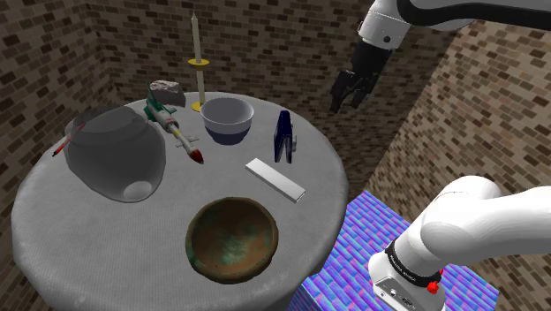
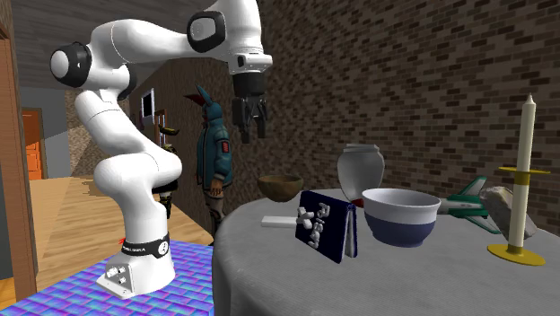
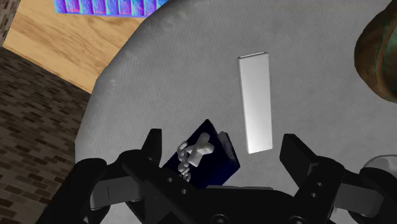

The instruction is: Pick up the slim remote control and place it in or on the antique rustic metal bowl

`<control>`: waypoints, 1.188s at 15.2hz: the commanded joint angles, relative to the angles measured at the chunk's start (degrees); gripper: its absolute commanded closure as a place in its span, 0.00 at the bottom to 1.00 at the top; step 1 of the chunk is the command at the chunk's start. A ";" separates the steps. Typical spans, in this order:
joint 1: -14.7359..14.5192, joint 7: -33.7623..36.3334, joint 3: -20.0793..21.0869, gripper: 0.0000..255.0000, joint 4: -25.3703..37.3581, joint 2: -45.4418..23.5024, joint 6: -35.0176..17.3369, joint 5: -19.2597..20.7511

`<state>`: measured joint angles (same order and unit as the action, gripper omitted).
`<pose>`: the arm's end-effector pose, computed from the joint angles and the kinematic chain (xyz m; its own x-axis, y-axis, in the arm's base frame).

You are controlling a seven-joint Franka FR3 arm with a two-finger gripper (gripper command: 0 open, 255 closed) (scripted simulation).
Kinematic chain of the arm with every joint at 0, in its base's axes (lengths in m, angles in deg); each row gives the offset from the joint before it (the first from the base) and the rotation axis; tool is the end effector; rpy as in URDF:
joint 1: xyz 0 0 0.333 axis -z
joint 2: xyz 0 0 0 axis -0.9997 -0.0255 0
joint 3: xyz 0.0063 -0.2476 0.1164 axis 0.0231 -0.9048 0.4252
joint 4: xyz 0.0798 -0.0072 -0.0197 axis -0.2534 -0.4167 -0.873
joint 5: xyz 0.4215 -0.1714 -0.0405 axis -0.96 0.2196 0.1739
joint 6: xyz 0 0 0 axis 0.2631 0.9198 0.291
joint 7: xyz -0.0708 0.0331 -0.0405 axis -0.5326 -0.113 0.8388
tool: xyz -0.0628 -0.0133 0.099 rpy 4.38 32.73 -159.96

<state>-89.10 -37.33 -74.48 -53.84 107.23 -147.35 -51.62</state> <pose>0.4244 0.0178 0.5379 0.9978 -0.0304 0.0584 -0.0239 -0.9936 -0.1102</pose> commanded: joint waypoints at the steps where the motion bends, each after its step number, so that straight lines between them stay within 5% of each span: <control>1: 0.00 0.00 0.00 0.00 0.00 0.00 0.00 0.00; 18: -3.84 10.69 13.87 0.00 -7.73 -23.13 -28.60 -1.35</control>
<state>-92.80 -27.47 -61.43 -61.50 85.84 -174.25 -53.18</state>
